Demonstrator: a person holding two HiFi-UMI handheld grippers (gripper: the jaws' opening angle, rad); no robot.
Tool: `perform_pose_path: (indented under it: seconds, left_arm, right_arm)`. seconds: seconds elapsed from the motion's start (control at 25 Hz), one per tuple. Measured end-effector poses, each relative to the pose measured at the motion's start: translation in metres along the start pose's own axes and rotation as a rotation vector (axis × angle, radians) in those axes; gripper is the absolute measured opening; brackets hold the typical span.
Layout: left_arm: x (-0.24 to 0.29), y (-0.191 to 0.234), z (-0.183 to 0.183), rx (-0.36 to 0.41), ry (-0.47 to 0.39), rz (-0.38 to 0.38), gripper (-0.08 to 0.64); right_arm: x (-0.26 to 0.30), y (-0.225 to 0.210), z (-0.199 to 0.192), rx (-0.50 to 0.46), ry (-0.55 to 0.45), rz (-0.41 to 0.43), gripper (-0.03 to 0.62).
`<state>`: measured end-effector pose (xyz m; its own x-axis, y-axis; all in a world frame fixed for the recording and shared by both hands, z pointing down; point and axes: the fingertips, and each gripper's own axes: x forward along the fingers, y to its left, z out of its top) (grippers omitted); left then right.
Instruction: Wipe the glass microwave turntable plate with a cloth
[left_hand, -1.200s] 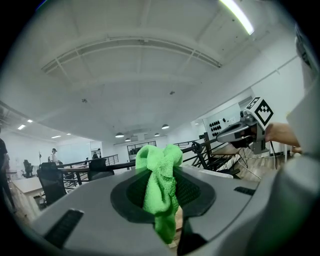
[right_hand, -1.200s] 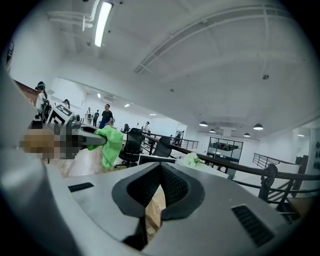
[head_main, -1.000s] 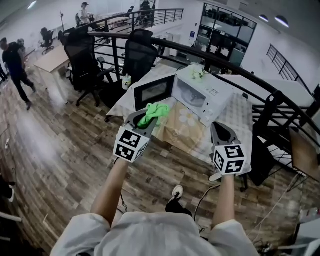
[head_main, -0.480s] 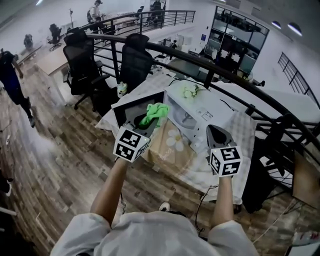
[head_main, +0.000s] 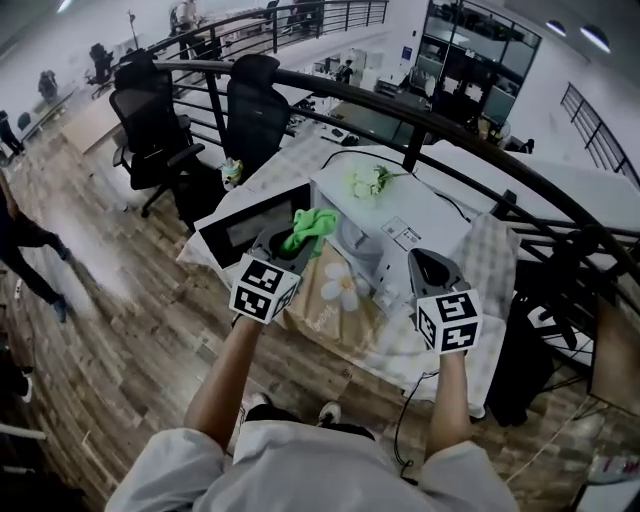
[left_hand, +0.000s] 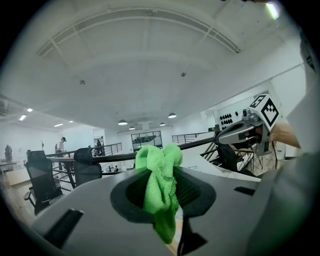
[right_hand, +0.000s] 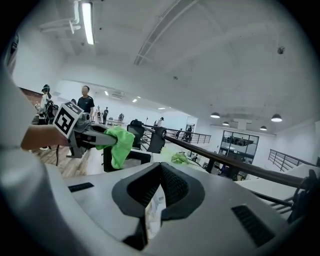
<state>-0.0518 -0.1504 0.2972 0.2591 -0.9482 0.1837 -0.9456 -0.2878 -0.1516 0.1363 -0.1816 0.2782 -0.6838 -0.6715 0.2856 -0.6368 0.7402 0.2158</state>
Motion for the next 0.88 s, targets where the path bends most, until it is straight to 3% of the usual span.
perform_pose_path:
  seconds: [0.16,0.44,0.72,0.88]
  left_arm:
    - [0.030,0.013,-0.024,-0.009,0.024,-0.041,0.103]
    - [0.079,0.048,-0.074,-0.038,0.050,-0.158,0.103]
    - [0.137,0.062,-0.133,-0.013,0.140,-0.302,0.106]
    - [0.170,0.062,-0.154,-0.056,0.134,-0.337,0.106]
  right_arm:
    - [0.021,-0.002,-0.016,0.028,0.037,-0.039,0.014]
    - [0.048,0.001,-0.027,0.181,-0.024,-0.154,0.006]
    - [0.082,0.022,-0.056,0.230,0.060,-0.231,0.005]
    - [0.093,0.037,-0.070,0.262,0.112,-0.242,0.005]
